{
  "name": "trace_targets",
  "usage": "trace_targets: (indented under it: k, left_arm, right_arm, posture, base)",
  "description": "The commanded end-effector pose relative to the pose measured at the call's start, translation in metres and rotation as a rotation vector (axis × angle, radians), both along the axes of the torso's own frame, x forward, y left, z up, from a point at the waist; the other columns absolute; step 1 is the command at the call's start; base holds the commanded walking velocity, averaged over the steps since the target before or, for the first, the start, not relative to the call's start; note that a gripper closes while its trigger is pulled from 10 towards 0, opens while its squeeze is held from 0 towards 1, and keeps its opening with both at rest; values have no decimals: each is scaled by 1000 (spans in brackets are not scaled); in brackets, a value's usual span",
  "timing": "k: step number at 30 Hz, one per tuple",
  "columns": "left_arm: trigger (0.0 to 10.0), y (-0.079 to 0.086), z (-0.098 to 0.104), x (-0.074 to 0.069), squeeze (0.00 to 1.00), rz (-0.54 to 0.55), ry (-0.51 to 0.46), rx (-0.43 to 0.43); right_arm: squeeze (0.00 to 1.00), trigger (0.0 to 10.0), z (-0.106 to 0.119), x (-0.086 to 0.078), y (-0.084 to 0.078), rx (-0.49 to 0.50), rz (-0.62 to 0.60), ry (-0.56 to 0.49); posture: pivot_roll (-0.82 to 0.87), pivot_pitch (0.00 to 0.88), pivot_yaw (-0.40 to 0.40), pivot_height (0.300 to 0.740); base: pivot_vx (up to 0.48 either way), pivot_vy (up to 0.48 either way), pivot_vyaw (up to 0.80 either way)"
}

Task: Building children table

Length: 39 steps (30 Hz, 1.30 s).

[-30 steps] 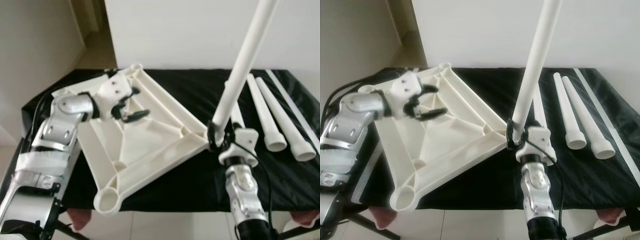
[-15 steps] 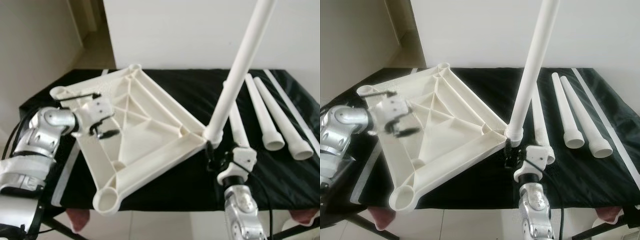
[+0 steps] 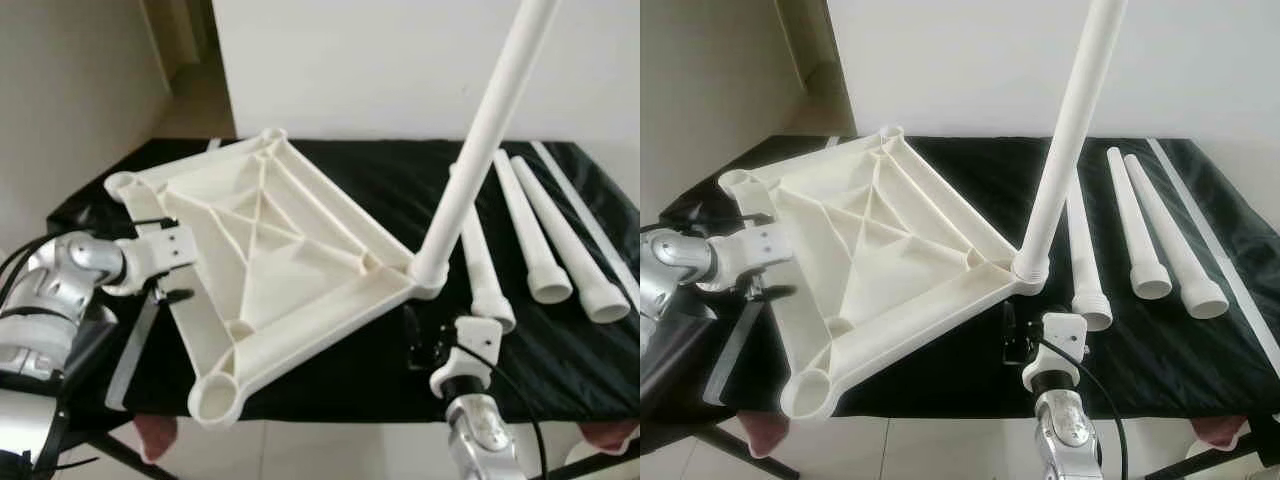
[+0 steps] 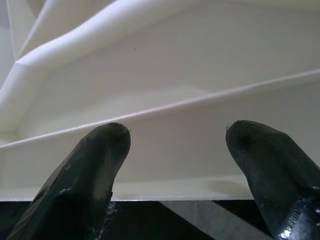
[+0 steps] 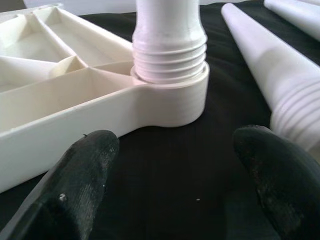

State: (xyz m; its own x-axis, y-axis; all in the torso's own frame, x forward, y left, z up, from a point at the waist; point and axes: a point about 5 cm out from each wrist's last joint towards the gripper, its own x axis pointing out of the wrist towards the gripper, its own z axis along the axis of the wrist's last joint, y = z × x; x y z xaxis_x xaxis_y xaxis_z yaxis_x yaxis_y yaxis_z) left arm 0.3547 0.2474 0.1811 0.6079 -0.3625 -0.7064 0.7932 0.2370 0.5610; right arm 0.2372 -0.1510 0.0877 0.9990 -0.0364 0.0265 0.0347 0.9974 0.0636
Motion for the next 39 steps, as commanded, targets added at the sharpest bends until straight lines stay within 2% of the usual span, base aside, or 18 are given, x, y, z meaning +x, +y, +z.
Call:
trace_targets:
  k: [1, 6, 10, 19, 20, 22, 23, 25, 28, 29, 33, 37, 39]
  left_arm:
    - [10000, 6, 4, 10, 0, 111, -236, 36]
    - [10000, 3, 0, 5, 0, 52, -192, 56]
    - [10000, 1, -7, -4, 0, -11, -92, 90]
    - [10000, 2, -5, -14, 0, -54, -33, 96]
    - [10000, 0, -5, -15, 0, -58, -25, 75]
    - [10000, -13, -4, -22, 0, -94, 23, -23]
    - [10000, -13, -4, -22, 0, -94, 23, -23]
    - [10000, -22, -6, -31, 0, -139, 61, -64]
    - [10000, -25, -8, -34, 0, -150, 73, -72]
    - [10000, -32, -12, -42, 0, -185, 96, -85]
    - [10000, -44, -12, -48, 0, -218, 112, -126]
    - [10000, -49, -12, -50, 0, -234, 113, -139]
    - [10000, -57, -13, -56, 0, -252, 130, -160]
  right_arm:
    - [0, 10000, -2, -1, 0, -6, -10, 27]
    - [0, 10000, 0, 3, -2, -5, -28, 41]
    - [0, 10000, 3, 12, -2, -7, -32, 48]
    - [0, 10000, 7, 22, -7, -36, -40, 50]
    - [0, 10000, 8, 24, -8, -36, -39, 49]
    - [0, 10000, 7, 30, -10, -49, -40, 65]
    - [0, 10000, 7, 30, -10, -49, -40, 65]
    - [0, 10000, 7, 36, -11, -56, -34, 76]
    - [0, 10000, 7, 38, -10, -58, -28, 83]
    - [0, 10000, 8, 42, -9, -67, -16, 91]
    - [0, 10000, 9, 48, -9, -77, -4, 98]
    - [0, 10000, 9, 50, -10, -80, -3, 102]
    - [0, 10000, 10, 57, -9, -86, 12, 108]
  posture:
    - [-11, 0, 28, 740]
    - [-11, 0, 28, 740]
    - [-4, 0, 24, 740]
    - [4, 0, 21, 740]
    - [4, 0, 21, 740]
    - [10, 0, 16, 740]
    - [10, 0, 16, 740]
    - [15, 0, 12, 740]
    - [15, 0, 11, 740]
    - [16, 0, 9, 740]
    - [16, 0, 7, 740]
    - [18, 0, 4, 740]
    - [15, 0, 8, 740]
  base:
    - [0, 0, 0]
    - [0, 0, 0]
    - [0, 0, 0]
    - [0, 0, 0]
    - [0, 0, 0]
    - [0, 0, 0]
    - [0, 0, 0]
    - [0, 0, 0]
    - [0, 0, 0]
    - [0, 0, 0]
    - [0, 0, 0]
    - [0, 0, 0]
    - [0, 0, 0]
